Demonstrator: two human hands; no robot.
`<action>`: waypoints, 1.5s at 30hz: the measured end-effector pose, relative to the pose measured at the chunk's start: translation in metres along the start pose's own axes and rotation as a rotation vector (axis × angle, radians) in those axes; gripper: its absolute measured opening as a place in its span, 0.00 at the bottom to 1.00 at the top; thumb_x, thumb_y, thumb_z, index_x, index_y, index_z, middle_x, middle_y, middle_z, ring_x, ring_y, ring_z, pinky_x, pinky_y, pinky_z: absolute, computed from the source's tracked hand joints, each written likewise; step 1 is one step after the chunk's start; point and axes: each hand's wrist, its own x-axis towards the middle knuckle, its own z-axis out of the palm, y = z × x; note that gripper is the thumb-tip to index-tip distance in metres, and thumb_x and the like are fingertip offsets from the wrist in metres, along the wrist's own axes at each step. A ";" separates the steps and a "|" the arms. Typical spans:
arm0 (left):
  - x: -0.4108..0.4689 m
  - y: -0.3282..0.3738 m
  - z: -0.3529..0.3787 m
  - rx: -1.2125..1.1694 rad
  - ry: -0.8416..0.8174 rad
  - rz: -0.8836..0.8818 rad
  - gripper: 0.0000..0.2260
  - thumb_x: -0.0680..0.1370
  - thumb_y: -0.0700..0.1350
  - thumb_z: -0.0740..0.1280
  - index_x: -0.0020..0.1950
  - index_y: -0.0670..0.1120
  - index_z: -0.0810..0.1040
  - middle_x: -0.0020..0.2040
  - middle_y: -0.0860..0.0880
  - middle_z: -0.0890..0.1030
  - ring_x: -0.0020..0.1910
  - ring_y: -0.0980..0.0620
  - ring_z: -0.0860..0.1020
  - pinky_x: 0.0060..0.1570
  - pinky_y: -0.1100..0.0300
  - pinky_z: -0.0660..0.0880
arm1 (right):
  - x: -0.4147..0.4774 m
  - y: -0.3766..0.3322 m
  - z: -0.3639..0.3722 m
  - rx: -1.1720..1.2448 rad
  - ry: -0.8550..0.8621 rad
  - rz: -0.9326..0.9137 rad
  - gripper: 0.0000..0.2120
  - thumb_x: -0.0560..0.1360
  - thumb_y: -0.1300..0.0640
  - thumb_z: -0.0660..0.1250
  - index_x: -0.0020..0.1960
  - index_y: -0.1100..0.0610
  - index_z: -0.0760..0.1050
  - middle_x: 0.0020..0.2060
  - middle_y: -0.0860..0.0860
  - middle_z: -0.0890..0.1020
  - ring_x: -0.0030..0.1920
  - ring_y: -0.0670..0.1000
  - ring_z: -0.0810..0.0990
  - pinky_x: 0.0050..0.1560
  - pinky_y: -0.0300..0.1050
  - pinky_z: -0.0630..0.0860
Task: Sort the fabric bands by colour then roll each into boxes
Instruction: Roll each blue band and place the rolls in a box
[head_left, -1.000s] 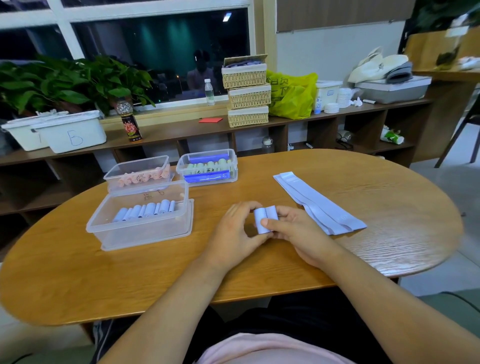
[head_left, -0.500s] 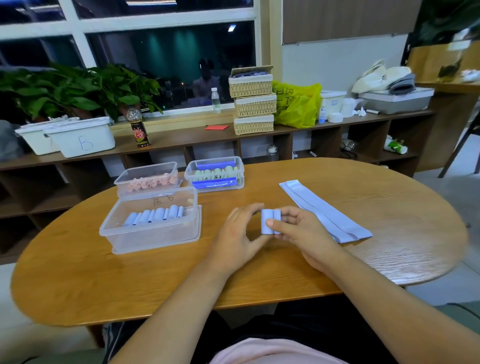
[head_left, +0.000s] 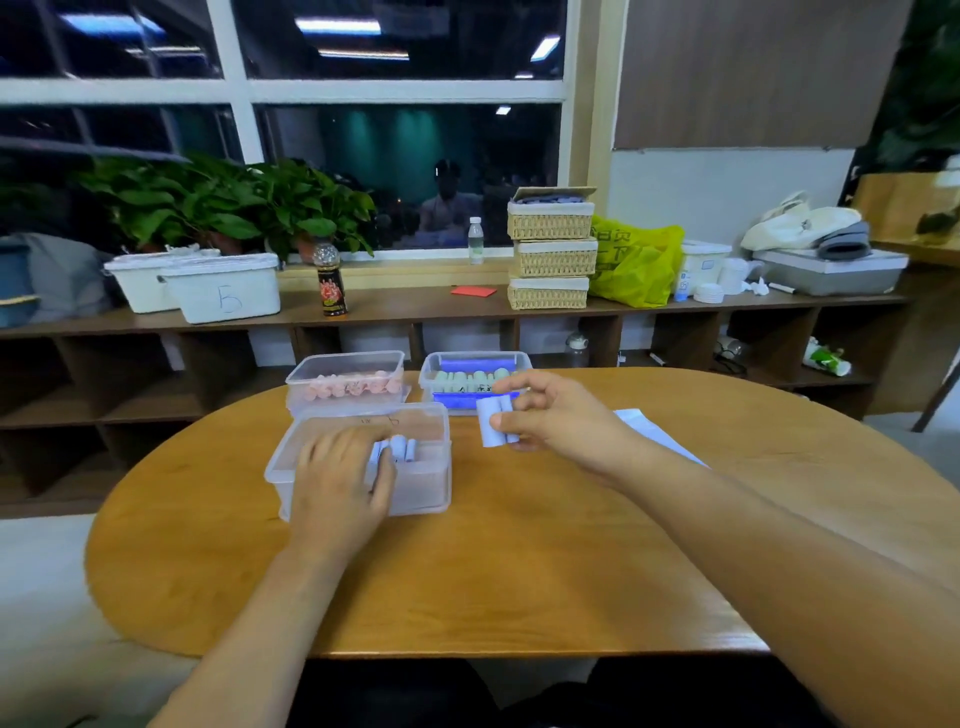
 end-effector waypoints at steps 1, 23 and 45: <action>-0.001 -0.006 -0.001 0.003 0.001 -0.043 0.12 0.81 0.49 0.63 0.61 0.47 0.82 0.58 0.51 0.84 0.59 0.48 0.79 0.61 0.49 0.74 | 0.010 -0.010 0.010 -0.045 -0.015 0.001 0.15 0.75 0.62 0.78 0.60 0.52 0.83 0.43 0.54 0.83 0.44 0.50 0.85 0.49 0.45 0.84; -0.010 -0.007 -0.003 -0.108 0.015 -0.322 0.02 0.82 0.46 0.67 0.54 0.51 0.78 0.51 0.55 0.80 0.53 0.52 0.75 0.57 0.50 0.73 | 0.127 -0.041 0.153 -1.594 -0.253 0.125 0.07 0.80 0.60 0.69 0.44 0.56 0.74 0.43 0.50 0.78 0.50 0.54 0.77 0.62 0.50 0.79; -0.009 -0.015 0.002 -0.062 -0.056 -0.320 0.04 0.83 0.50 0.61 0.50 0.54 0.75 0.45 0.58 0.77 0.48 0.55 0.73 0.55 0.54 0.69 | 0.136 -0.009 0.164 -1.633 -0.252 0.021 0.10 0.81 0.57 0.70 0.61 0.55 0.76 0.53 0.53 0.76 0.56 0.54 0.78 0.48 0.48 0.79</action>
